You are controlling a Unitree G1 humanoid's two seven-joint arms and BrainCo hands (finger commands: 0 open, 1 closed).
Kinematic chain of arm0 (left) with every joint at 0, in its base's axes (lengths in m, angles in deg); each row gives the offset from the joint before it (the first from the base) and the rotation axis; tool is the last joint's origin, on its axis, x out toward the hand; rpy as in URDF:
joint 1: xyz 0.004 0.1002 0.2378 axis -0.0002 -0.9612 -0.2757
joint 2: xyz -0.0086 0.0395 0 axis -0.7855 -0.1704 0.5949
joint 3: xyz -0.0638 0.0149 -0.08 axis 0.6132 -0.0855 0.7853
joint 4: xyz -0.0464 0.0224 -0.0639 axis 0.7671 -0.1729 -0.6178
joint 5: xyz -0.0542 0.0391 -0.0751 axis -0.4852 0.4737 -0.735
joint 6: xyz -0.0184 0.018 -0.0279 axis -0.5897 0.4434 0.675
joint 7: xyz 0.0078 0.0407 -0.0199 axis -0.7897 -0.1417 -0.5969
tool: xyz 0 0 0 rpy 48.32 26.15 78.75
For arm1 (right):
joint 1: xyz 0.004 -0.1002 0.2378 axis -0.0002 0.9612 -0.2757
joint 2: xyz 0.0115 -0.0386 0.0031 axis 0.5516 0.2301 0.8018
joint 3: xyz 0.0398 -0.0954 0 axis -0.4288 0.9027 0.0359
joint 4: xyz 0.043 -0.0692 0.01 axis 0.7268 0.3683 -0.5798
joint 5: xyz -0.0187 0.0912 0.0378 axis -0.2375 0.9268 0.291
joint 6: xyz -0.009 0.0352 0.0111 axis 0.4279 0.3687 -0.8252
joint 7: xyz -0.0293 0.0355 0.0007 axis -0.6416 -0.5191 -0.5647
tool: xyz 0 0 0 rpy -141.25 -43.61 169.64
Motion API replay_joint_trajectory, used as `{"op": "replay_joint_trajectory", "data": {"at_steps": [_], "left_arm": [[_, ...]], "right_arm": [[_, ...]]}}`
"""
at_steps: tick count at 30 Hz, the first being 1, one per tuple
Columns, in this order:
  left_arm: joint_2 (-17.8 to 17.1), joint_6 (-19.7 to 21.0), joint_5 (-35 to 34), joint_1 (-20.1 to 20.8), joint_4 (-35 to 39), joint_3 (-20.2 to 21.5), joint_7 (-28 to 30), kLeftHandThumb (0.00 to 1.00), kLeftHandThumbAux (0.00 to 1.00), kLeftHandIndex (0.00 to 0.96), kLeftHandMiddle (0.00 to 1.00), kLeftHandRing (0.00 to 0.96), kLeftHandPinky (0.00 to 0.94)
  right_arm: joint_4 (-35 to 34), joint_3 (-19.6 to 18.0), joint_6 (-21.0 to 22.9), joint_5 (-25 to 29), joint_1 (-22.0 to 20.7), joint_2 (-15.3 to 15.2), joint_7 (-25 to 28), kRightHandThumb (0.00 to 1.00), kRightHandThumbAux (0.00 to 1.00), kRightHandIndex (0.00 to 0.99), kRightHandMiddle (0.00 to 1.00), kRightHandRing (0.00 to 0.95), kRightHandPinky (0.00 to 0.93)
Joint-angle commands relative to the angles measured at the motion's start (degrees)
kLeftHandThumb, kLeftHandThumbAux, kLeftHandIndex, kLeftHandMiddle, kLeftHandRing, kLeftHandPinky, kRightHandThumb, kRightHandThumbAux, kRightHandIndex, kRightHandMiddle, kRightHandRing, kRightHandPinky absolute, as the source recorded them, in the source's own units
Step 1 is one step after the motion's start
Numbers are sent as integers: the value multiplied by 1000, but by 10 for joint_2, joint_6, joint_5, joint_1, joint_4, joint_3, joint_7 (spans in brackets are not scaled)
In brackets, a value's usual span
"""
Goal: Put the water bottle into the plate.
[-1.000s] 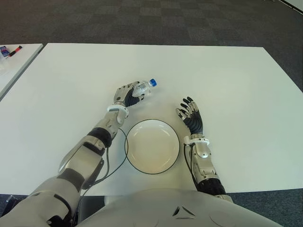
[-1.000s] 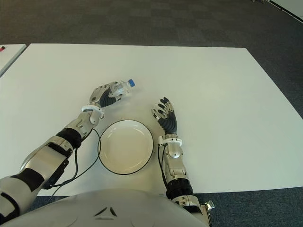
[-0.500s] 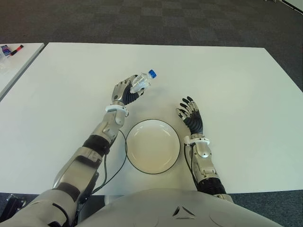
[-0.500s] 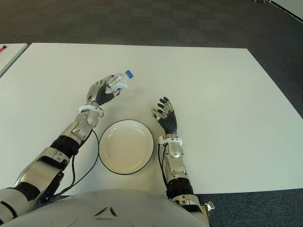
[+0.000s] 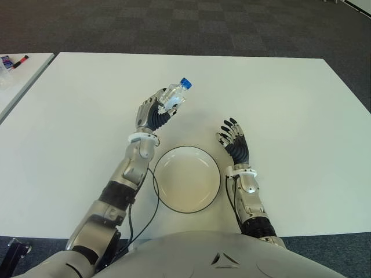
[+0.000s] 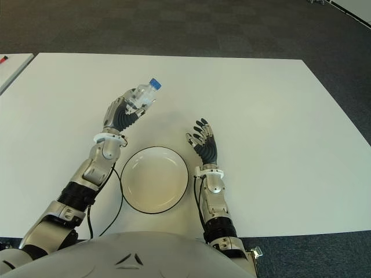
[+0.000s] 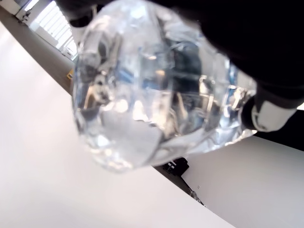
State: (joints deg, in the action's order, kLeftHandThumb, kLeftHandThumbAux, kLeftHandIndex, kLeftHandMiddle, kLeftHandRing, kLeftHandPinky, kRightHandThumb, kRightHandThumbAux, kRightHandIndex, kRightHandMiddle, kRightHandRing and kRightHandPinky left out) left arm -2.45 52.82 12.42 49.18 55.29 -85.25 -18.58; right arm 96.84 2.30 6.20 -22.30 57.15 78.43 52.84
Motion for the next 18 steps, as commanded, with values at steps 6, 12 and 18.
{"op": "replay_joint_trajectory", "data": {"at_steps": [6, 12, 18], "left_arm": [[9, 0, -9, -15, 48, 18, 10, 856, 666, 403, 536, 861, 829], [13, 4, -7, -25, 66, 20, 10, 855, 666, 402, 535, 860, 838], [17, 10, 1, -36, 86, 20, 8, 856, 666, 403, 536, 861, 840]], "right_arm": [[17, 0, 24, -4, 5, 5, -2, 511, 778, 88, 158, 176, 236], [16, 0, 29, -2, 5, 6, 0, 509, 778, 85, 152, 172, 231], [13, -1, 33, 2, 6, 8, 0, 515, 779, 86, 152, 172, 235]]}}
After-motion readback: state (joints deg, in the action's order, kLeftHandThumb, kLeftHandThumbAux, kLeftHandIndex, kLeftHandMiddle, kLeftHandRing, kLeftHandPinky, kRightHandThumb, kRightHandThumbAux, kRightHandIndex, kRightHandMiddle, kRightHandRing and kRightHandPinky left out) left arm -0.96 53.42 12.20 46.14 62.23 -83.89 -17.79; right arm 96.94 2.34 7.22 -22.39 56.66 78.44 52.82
